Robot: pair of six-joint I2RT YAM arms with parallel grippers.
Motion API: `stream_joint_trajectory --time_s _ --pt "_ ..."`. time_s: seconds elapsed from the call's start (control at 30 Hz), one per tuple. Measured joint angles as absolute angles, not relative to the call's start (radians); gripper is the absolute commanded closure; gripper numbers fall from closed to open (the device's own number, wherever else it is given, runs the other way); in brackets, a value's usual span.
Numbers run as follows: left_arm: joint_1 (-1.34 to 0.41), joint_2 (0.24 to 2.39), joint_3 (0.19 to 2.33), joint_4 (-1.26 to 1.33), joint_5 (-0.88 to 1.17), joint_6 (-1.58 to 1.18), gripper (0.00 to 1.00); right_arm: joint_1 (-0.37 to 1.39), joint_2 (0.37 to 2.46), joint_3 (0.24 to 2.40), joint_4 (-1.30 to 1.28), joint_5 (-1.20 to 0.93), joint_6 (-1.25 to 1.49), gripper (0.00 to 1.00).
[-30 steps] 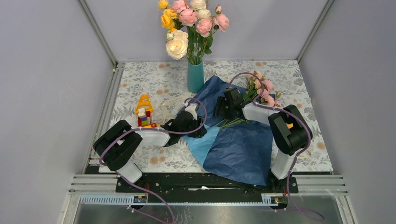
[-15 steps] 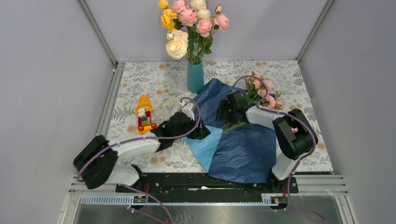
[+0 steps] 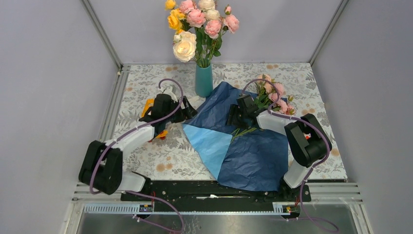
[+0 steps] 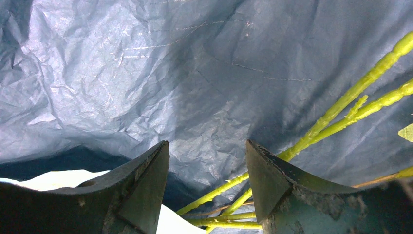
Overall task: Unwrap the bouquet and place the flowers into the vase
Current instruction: Unfold the wrapping paper at the center of the board.
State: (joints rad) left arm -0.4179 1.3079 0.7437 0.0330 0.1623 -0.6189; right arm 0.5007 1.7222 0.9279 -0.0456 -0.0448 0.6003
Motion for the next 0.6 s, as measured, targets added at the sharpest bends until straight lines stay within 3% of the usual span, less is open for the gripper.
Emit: stream_joint_trajectory --time_s 0.33,0.47,0.6 --pt "-0.293 1.554 0.738 0.13 0.345 -0.685 0.2 0.501 1.712 0.926 -0.067 -0.045 0.6 0.34" --pt "-0.289 1.594 0.689 0.236 0.436 -0.757 0.46 0.5 1.711 0.926 -0.075 -0.044 0.6 0.34" --pt "-0.29 1.604 0.645 0.345 0.514 -0.825 0.79 0.5 1.71 0.932 -0.102 -0.025 0.6 0.34"
